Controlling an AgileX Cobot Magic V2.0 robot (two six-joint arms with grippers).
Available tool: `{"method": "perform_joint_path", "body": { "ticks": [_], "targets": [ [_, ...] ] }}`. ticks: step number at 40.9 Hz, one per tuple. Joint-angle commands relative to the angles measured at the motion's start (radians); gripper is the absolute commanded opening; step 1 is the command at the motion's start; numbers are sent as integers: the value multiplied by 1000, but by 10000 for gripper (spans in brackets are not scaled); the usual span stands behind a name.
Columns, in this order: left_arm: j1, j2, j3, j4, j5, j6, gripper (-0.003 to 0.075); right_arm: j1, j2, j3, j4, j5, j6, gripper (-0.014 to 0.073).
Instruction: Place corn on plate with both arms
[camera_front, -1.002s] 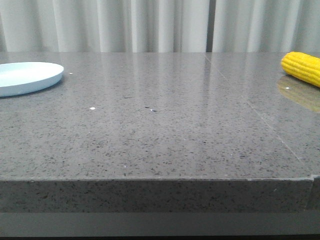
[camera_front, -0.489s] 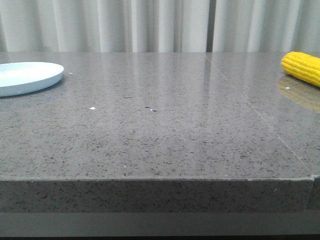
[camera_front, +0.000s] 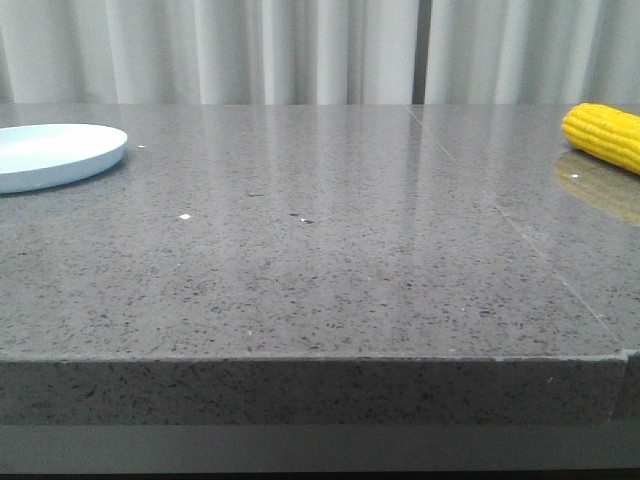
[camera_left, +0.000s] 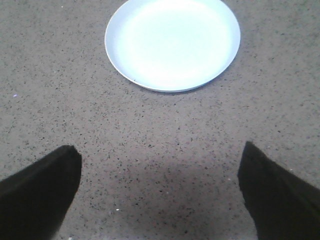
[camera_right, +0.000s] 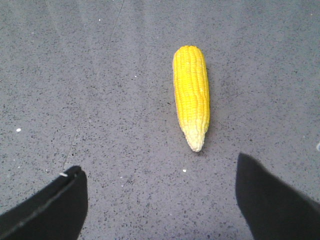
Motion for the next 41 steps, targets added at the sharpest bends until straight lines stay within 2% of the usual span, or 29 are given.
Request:
{"method": "perform_joint_path", "body": {
  "ticks": [1,10,18,21,41],
  "targets": [
    [9,74,-71,33,-35,-1,619,3,5,-33,1,-81,-8,625],
    [135,292,-182,-13,-22,25,619,3,5,-33,1,-81,-8,625],
    [280,464,-283,-387,-21,290,619,3,5,-33,1,-81,-8,625],
    [301,521,-317,-446,-40,317,619,3,5,-33,1,-81,-8,625],
    [305,811,-512,-454,-65,317,619,3,5,-33,1,-81,-8,625]
  ]
}}
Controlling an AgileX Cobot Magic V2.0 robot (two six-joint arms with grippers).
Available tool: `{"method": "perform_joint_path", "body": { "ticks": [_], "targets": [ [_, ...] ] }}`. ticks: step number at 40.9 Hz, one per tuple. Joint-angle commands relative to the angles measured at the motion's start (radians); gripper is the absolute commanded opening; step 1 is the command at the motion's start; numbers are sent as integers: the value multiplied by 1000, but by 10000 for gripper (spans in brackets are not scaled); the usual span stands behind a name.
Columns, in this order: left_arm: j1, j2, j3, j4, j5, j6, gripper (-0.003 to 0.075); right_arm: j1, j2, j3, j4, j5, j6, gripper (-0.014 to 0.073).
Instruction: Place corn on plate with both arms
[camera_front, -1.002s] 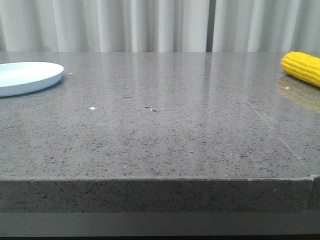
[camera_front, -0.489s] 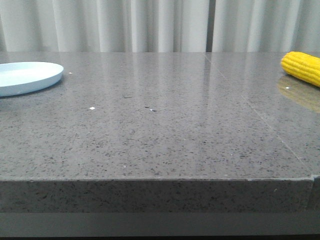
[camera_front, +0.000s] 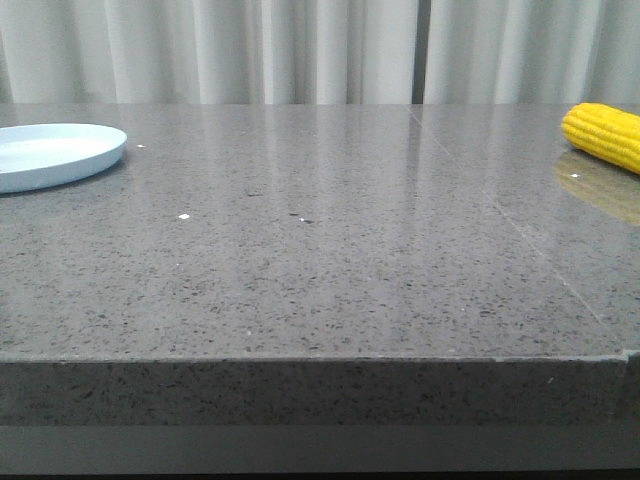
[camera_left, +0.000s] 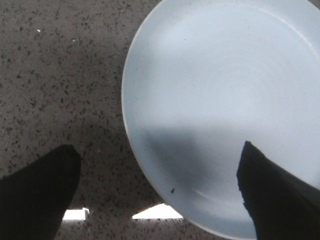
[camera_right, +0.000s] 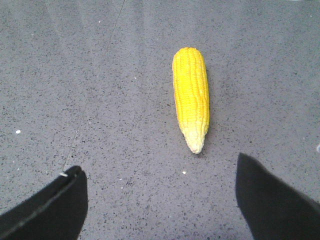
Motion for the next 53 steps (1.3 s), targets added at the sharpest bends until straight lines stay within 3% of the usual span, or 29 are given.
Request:
{"method": "perform_joint_path", "body": {
  "ticks": [1,18,38,41,48,53],
  "targets": [
    [2,-4,-61,-32,-44,3,619,3,5,-33,1,-76,-8,625],
    [2,40,-78,-32,-110,3,619,3,5,-33,1,-76,-8,625],
    [-2,78,-78,-32,-65,3,609,3,5,-33,1,-76,-8,625],
    [-4,78,-78,-32,-65,3,541,3,5,-33,1,-76,-8,625],
    [-6,89,-78,-32,-39,3,218,3,5,-33,1,-76,-8,625],
    [-6,96,-78,-32,-32,3,34,3,5,-33,1,-76,-8,625]
  ]
}}
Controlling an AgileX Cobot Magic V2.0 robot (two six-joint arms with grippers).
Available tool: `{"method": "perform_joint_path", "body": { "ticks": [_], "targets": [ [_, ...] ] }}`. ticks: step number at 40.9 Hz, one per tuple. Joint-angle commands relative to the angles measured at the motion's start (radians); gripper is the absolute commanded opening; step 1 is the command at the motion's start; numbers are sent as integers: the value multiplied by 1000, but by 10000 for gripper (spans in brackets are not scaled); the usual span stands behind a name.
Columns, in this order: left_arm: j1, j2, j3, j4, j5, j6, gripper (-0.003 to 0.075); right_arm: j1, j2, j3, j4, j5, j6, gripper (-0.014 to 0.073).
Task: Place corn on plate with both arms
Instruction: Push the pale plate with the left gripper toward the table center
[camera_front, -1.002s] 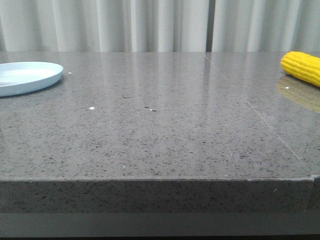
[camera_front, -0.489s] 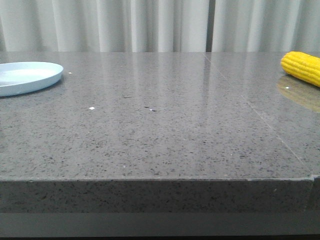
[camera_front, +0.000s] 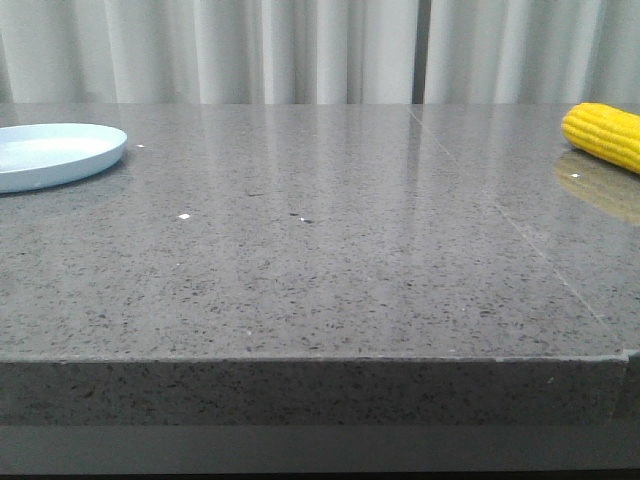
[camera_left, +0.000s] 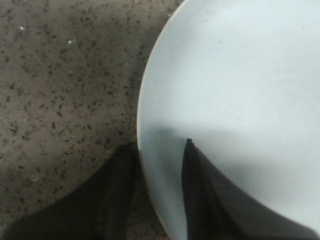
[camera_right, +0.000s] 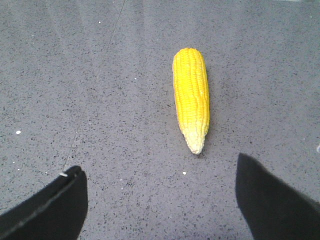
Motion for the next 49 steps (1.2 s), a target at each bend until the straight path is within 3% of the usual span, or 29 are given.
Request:
{"method": "perform_joint_path", "body": {
  "ticks": [1,2,15,22,42,49],
  "targets": [
    [-6,-38,-32,-28,-15,1,6,3,5,-33,1,-74,-8,625],
    [-6,-38,-32,-28,-17,1,-20,3,5,-33,1,-74,-8,625],
    [-16,-94,-43,-81,-4,2,-20,3,5,-33,1,-74,-8,625],
    [-74,-142,-43,-98,1,18,-20,3,5,-33,1,-74,-8,625],
    [-467,-151,-43,-163,-24,26,-20,3,5,-33,1,-74,-8,625],
    [-551,-135,-43,-159,-29,26,-20,3,5,-33,1,-74,-8,625]
  ]
}}
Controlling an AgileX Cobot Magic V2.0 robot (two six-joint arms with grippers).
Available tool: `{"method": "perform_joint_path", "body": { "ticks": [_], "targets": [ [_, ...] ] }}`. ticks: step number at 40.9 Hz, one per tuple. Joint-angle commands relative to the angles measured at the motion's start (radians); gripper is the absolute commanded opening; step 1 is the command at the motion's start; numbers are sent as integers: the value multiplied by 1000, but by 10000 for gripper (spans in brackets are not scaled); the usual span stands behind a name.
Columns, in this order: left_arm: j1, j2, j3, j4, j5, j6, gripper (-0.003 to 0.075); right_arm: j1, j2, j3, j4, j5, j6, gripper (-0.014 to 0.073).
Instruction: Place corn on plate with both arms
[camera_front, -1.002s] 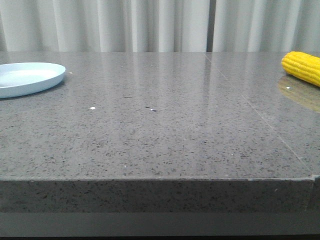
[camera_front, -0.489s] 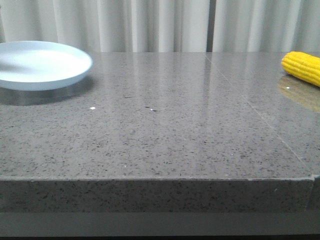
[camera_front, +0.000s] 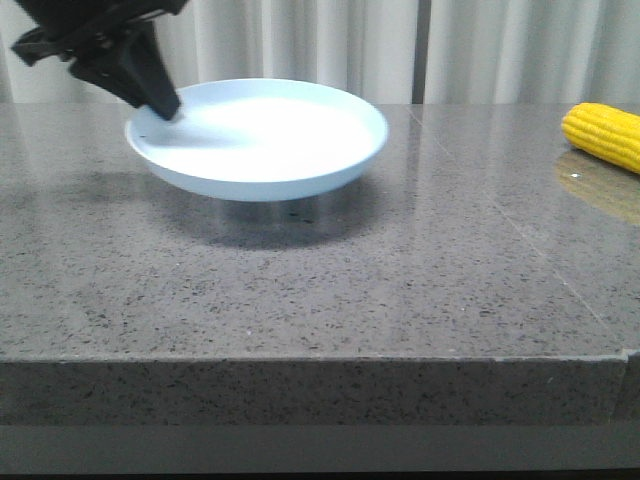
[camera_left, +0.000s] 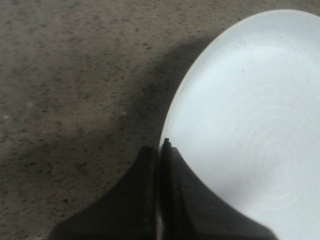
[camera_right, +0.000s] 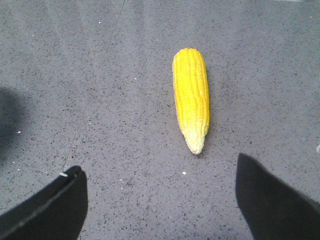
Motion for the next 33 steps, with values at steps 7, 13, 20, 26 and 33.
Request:
{"method": "perform_joint_path", "body": {
  "ticks": [7,13,20,26,33],
  "targets": [
    [-50,24,-32,-36,-41,1,-20,3,5,-33,-1,-74,-8,625],
    [-41,57,-32,-36,-35,-8,0,3,5,-33,-1,-74,-8,625],
    [-30,60,-32,-35,-12,-15,258,3,5,-33,-1,-74,-8,625],
    [-19,35,-32,-22,-12,-15,517,3,5,-33,-1,-74,-8,625],
    [-23,-46,-47,28,33,-15,546,3,5,-33,-1,-74,-8,625]
  ]
}}
